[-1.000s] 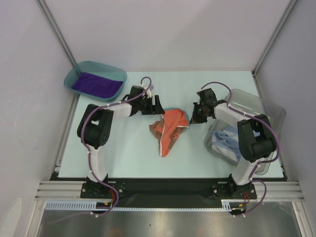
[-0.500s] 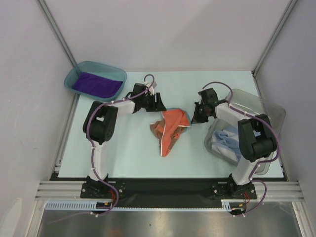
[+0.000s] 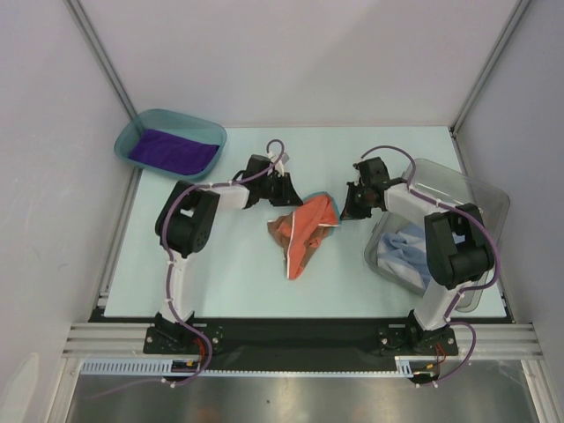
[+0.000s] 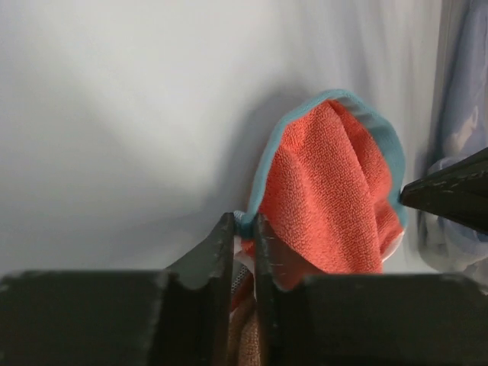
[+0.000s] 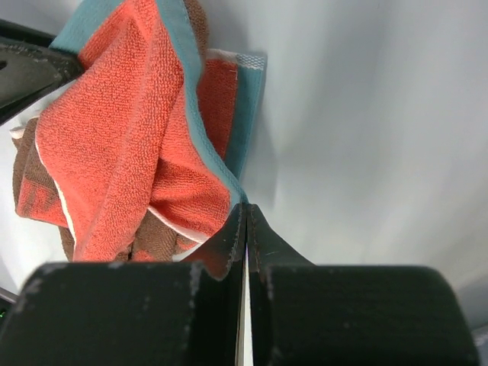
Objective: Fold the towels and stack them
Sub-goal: Flatten out the crumpled towel
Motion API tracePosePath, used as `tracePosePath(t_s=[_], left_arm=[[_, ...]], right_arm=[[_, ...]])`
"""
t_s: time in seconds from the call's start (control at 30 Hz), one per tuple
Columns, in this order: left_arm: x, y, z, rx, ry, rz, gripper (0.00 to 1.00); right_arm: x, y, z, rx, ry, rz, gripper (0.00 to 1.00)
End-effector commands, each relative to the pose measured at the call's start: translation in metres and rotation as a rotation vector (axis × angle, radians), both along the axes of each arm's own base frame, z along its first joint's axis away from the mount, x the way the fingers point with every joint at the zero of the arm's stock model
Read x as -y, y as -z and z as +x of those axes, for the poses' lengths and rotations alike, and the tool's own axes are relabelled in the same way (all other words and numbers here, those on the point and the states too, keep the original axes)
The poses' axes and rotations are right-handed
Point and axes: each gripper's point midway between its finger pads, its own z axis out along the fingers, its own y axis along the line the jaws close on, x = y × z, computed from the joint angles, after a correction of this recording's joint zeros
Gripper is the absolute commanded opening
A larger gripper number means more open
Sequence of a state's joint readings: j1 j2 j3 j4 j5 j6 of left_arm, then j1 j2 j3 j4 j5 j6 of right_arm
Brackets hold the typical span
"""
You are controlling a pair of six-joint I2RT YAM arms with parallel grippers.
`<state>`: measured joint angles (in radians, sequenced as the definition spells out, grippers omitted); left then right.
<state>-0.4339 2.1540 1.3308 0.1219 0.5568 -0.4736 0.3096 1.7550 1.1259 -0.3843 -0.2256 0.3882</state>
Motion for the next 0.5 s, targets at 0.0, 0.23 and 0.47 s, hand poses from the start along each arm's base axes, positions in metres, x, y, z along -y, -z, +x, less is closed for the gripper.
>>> tracePosePath(t_s=[0.0,0.23,0.47], left_arm=[[0.013,-0.017,0.003,-0.007,0.007,-0.092,0.15],[-0.02,-0.106,0.032,0.138,-0.059,-0.09,0.0],[-0.079,-0.226,0.02,0.425,-0.15,0.084,0.0]], right_arm=[[-0.003,-0.004,0.005,0.033,-0.018,0.013,0.0],[-0.005,-0.067,0.033,0.206,-0.066,-0.027,0.0],[-0.011,-0.199,0.049,0.589,-0.109,-0.099,0.0]])
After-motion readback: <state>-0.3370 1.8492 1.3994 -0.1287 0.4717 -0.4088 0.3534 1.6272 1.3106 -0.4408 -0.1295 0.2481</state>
